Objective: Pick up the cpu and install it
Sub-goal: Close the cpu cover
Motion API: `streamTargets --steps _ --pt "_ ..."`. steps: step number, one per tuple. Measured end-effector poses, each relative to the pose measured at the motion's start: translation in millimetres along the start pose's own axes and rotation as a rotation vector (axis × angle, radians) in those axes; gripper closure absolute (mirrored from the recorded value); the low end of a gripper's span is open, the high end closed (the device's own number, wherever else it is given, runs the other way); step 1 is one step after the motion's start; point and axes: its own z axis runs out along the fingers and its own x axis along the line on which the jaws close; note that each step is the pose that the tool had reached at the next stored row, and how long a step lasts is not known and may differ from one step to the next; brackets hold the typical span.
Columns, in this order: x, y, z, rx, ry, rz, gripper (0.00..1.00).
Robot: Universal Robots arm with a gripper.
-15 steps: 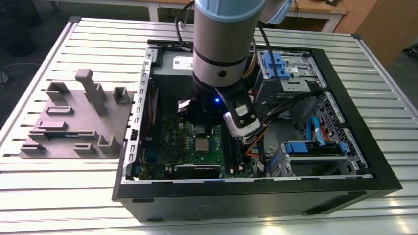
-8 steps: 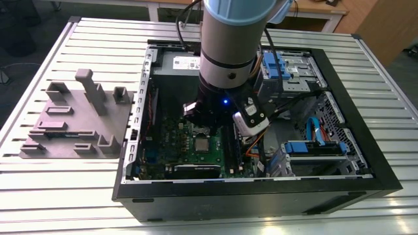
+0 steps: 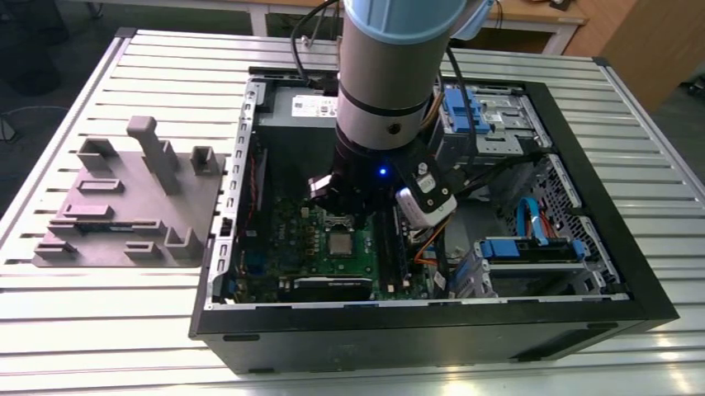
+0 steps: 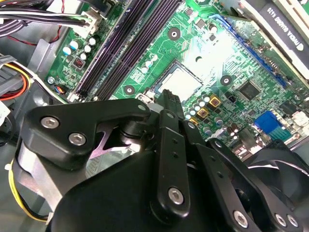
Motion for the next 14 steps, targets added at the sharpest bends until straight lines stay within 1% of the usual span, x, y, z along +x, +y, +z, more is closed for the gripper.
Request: streamTargets --steps 11,14 --pt "0.0 0.0 0.0 0.0000 0.0000 -0.001 0.90" --pt "0.0 0.0 0.0 0.0000 0.0005 -0.018 0.90"
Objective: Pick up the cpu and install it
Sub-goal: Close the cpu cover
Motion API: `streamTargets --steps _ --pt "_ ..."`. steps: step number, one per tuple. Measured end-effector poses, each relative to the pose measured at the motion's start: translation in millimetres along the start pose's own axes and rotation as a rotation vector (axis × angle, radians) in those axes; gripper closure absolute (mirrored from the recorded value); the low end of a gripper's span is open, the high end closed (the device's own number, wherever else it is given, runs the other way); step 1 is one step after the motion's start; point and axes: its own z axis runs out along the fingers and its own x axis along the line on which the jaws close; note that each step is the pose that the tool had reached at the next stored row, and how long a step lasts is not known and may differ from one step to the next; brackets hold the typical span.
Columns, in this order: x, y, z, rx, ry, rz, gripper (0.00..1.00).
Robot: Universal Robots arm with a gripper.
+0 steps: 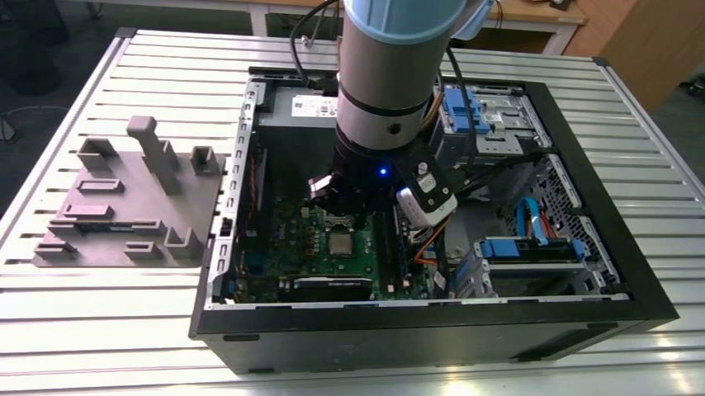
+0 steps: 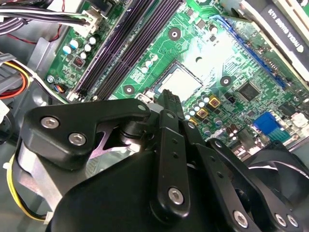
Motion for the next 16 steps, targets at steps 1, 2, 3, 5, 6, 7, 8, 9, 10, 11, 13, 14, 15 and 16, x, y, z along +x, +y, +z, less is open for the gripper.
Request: streamTargets --steps 1,2,3,5,6,7,8,9,10,11,13,14,15,16 --pt "0.0 0.0 0.0 0.0000 0.0001 -0.005 0.90" --pt "0.0 0.0 0.0 0.0000 0.0002 -0.005 0.90" --pt "0.0 0.0 0.0 0.0000 0.0002 -0.006 0.90" --pt "0.0 0.0 0.0 0.0000 0.0002 -0.007 0.90" --pt "0.0 0.0 0.0 0.0000 0.0002 -0.007 0.90" --pt "0.0 0.0 0.0 0.0000 0.0002 -0.007 0.90" --pt "0.0 0.0 0.0 0.0000 0.0002 -0.007 0.90" --pt "0.0 0.0 0.0 0.0000 0.0002 -0.008 0.90" --pt "0.0 0.0 0.0 0.0000 0.0002 -0.008 0.90" --pt "0.0 0.0 0.0 0.0000 0.0003 -0.008 0.90" --pt "0.0 0.0 0.0 0.0000 0.0002 -0.008 0.90" --pt "0.0 0.0 0.0 0.0000 0.0003 -0.008 0.90" --pt "0.0 0.0 0.0 0.0000 0.0003 -0.009 0.90" --pt "0.0 0.0 0.0 0.0000 0.0004 -0.013 0.90"
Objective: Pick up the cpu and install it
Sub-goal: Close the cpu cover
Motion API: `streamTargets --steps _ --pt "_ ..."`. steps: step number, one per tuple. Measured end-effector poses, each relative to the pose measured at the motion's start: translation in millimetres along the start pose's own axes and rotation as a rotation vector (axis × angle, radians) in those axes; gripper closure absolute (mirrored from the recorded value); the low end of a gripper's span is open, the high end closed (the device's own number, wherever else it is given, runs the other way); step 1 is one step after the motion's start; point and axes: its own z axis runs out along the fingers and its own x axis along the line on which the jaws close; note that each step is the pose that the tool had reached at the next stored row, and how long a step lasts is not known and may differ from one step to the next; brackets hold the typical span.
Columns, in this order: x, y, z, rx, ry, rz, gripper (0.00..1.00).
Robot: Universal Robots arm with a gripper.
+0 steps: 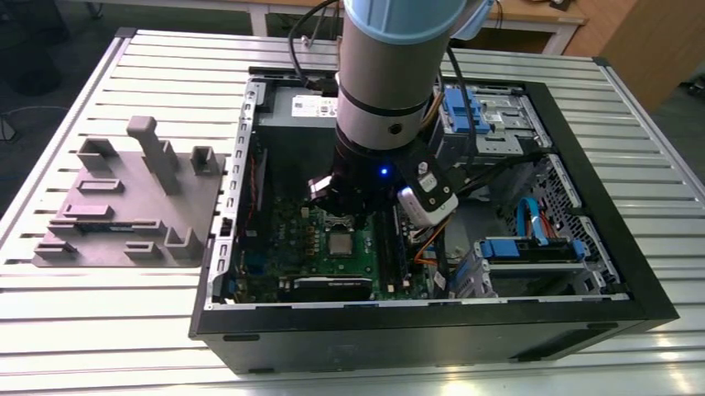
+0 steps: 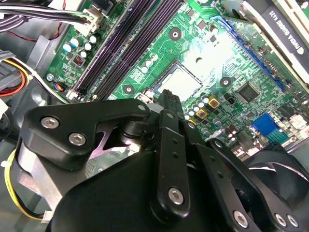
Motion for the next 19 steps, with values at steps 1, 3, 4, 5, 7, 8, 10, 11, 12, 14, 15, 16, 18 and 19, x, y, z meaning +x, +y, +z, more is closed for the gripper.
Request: streamTargets --steps 1,3,4,5,7,8,10,11,12,14,15,16,18,19 --pt "-0.3 -0.1 0.1 -0.0001 0.0002 -0.009 0.90" --pt "-0.7 -0.1 0.2 -0.0002 0.0009 -0.034 0.90" --pt "-1.3 -0.2 0.5 -0.0007 0.0010 -0.043 0.90" --pt "-3.3 -0.6 0.9 -0.0011 0.0012 -0.047 0.90" --pt "-9.0 -1.6 2.2 -0.0022 0.0022 -0.052 0.90" --pt "-12.4 -1.7 2.9 -0.0037 0.0024 -0.052 0.90" --pt "-17.7 -1.9 3.9 -0.0122 0.0007 -0.052 0.90" --pt "-20.5 -1.8 4.1 -0.0200 -0.0009 -0.052 0.90" --pt "-22.3 -1.9 4.2 -0.0364 -0.0042 -0.053 0.90" --pt "-25.1 -2.3 4.2 -0.0716 -0.0112 -0.053 0.90" --pt "-26.1 -2.5 4.2 -0.0893 -0.0147 -0.055 0.90" --pt "-26.6 -2.6 4.4 -0.1040 -0.0173 -0.057 0.90" --pt "-26.7 -2.5 7.3 -0.1057 -0.0155 -0.083 0.90" --pt "-26.7 -2.6 8.6 -0.1059 -0.0140 -0.101 0.90"
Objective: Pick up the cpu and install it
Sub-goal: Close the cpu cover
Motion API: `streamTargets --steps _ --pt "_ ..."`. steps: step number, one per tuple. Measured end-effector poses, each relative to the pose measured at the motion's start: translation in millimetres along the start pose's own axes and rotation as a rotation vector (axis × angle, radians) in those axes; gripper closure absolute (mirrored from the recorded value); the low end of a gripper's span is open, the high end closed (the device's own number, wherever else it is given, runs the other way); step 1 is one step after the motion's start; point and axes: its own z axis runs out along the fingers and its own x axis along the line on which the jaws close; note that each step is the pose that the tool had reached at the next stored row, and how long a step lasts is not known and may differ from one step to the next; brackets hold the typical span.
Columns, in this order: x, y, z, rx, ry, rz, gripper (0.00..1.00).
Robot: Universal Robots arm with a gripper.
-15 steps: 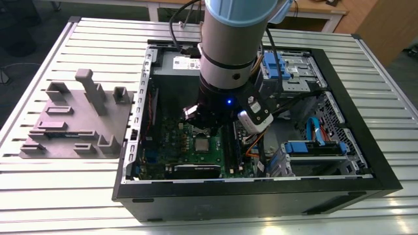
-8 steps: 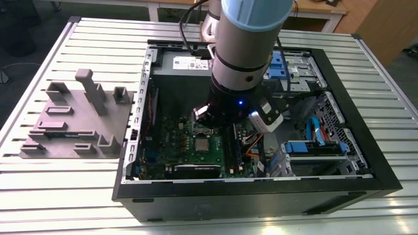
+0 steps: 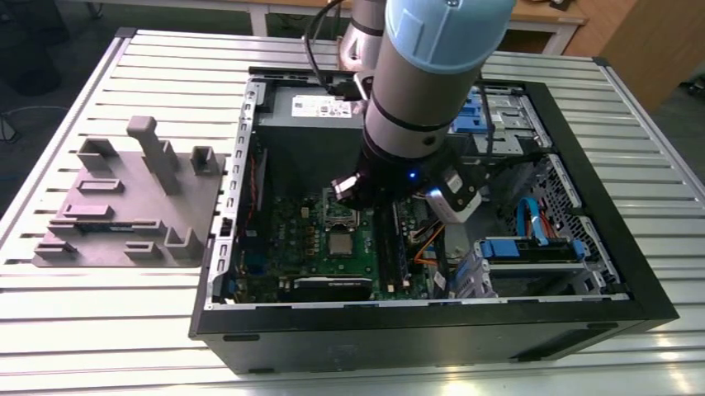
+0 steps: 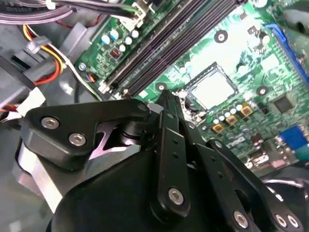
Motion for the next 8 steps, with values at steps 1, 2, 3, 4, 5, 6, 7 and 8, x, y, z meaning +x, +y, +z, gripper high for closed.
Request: streamTargets --steps 1,2,3,4,5,6,7,8 --pt "0.0 -0.2 1.2 -0.0004 0.0024 -0.018 0.90" --pt "0.0 -0.3 2.3 -0.0007 0.0049 -0.036 0.90" --pt "0.1 -0.4 3.3 -0.0012 0.0073 -0.053 0.90" --pt "0.1 -0.5 4.0 -0.0017 0.0095 -0.071 0.90" --pt "-0.1 -0.5 4.5 -0.0022 0.0104 -0.078 0.90" --pt "-0.9 0.0 4.8 -0.0030 0.0104 -0.080 0.90" --pt "-2.0 1.6 5.4 -0.0035 0.0103 -0.080 0.90" --pt "-3.3 4.3 6.0 -0.0034 0.0103 -0.080 0.90"
